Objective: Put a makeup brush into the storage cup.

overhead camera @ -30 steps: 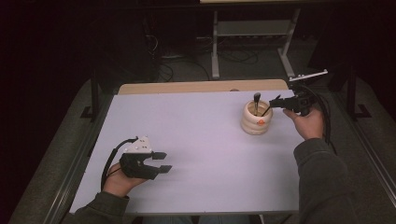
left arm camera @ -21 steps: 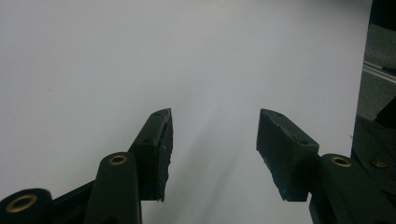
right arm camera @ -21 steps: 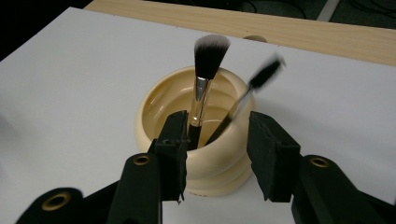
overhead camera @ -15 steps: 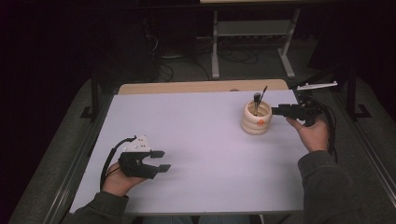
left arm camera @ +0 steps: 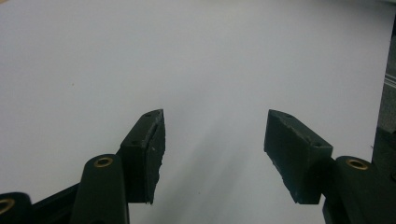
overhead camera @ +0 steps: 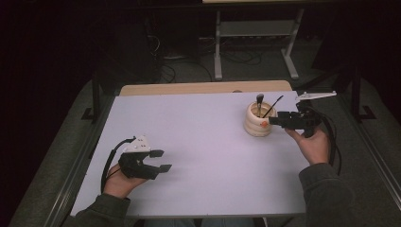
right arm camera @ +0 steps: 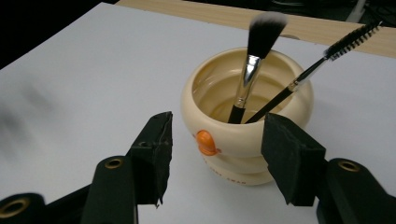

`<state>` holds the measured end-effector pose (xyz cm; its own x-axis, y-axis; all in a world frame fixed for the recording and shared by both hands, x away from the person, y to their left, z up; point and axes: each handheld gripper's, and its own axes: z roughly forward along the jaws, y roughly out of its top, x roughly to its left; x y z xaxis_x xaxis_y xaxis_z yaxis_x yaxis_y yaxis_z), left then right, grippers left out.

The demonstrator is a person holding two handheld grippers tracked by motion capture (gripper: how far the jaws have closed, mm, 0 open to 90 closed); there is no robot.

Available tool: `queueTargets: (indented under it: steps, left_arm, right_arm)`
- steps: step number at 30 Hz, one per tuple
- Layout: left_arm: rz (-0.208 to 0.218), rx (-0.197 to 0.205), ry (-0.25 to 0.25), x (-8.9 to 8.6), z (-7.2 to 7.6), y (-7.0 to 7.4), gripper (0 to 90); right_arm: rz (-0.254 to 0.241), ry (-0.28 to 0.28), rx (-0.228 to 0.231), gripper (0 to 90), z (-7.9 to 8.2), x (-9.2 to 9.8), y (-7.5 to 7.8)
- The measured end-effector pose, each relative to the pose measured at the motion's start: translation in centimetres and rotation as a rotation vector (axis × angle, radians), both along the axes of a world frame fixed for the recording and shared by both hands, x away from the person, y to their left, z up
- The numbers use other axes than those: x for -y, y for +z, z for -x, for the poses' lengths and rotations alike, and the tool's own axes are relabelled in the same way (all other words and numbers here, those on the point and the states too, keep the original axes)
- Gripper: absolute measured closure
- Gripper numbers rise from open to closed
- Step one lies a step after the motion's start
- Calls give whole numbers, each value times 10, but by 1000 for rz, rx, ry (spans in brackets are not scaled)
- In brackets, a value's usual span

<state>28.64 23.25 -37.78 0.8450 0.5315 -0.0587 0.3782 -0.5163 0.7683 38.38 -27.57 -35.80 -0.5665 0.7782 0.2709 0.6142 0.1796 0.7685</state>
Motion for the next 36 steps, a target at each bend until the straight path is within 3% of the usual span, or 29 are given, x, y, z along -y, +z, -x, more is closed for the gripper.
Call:
queueTargets:
  steps: [6,16,17,21,36]
  left_arm:
    - [-3,-5,15,-2,-1,0,363]
    - [4,-3,41,-5,-2,-2,335]
    - [4,-3,41,-5,-2,-2,333]
    - [1,-3,49,-5,-1,-3,323]
    - [9,12,55,-7,4,-5,298]
  right_arm:
    - [-17,12,14,405,8,-4,-5]
    - [5,44,27,376,20,-16,-12]
    - [3,41,14,369,21,-17,-12]
    - [-1,49,40,365,27,-19,-12]
    - [-17,82,67,344,44,-32,-14]
